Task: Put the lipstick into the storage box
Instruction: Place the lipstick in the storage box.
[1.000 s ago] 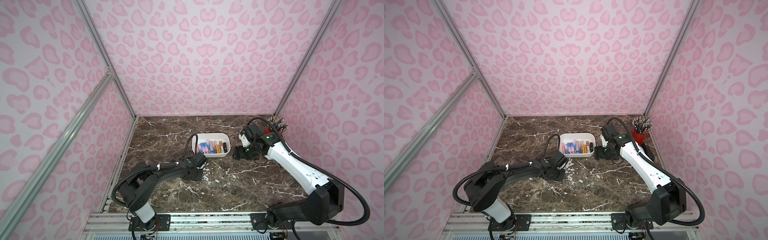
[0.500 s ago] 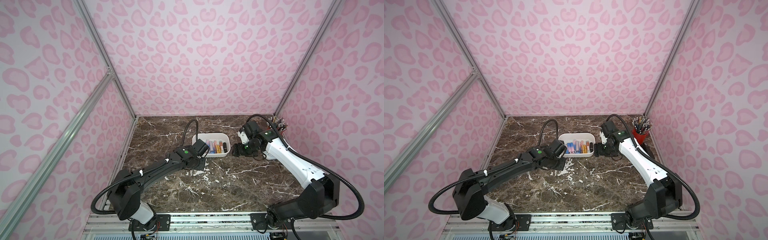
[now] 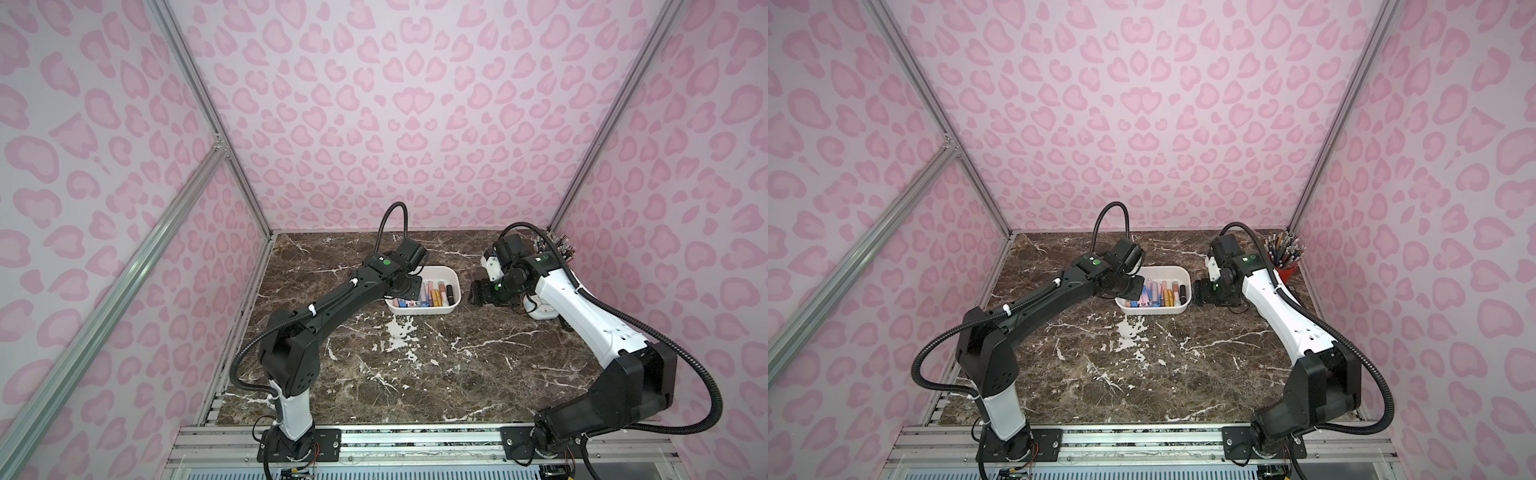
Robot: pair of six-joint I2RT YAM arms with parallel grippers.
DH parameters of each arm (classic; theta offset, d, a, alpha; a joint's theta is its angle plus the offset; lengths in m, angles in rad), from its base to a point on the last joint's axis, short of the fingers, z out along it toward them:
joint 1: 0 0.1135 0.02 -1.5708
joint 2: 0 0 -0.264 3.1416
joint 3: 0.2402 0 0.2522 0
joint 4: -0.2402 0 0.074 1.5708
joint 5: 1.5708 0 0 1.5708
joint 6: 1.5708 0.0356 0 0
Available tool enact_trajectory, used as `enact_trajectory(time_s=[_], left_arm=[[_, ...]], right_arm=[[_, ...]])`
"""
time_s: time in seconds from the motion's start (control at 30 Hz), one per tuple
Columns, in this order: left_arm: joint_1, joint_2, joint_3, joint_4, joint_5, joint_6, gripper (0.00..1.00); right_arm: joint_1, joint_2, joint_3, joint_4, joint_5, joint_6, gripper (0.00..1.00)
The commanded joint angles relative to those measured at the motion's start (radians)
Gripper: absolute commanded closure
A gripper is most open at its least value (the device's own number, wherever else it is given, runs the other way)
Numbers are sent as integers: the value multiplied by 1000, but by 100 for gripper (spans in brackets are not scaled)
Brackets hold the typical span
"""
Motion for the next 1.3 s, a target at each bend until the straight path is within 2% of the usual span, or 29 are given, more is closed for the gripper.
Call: enact_trajectory(time_s=[0.0, 0.43, 0.63, 0.7, 0.73, 0.8, 0.87, 0.9, 1.0, 1.1, 1.17, 1.2, 1.27], left_arm=[[15, 47, 21, 38, 48, 34, 87], [43, 174, 23, 106, 112, 44, 87], [54, 200, 26, 116, 137, 47, 82], [55, 204, 27, 119, 140, 49, 74], [56, 205, 27, 119, 141, 50, 66], [57, 204, 33, 117, 138, 50, 44], [57, 199, 40, 115, 134, 52, 28], [57, 193, 45, 111, 131, 53, 23], [59, 168, 69, 80, 92, 55, 21], [64, 82, 40, 93, 48, 58, 18], [80, 11, -2, 135, 58, 58, 12], [95, -31, -32, 162, 79, 58, 0], [124, -105, -91, 216, 93, 57, 2]], right_arm=[[-9, 8, 12, -15, -6, -8, 20], [-27, 45, 23, -43, -5, -23, 21], [-32, 59, 34, -47, -13, -23, 21], [-33, 65, 44, -53, -12, -28, 21], [-33, 66, 46, -56, -12, -29, 21], [-35, 72, 51, -60, -13, -34, 21], [-35, 76, 50, -60, -17, -36, 21], [-35, 77, 52, -58, -21, -38, 21], [-37, 83, 60, -55, -29, -39, 21], [-37, 79, 66, -46, -38, -47, 20], [-38, 73, 58, -25, -53, -54, 19], [-38, 68, 50, -11, -65, -61, 19], [-38, 55, 31, 20, -78, -69, 17]])
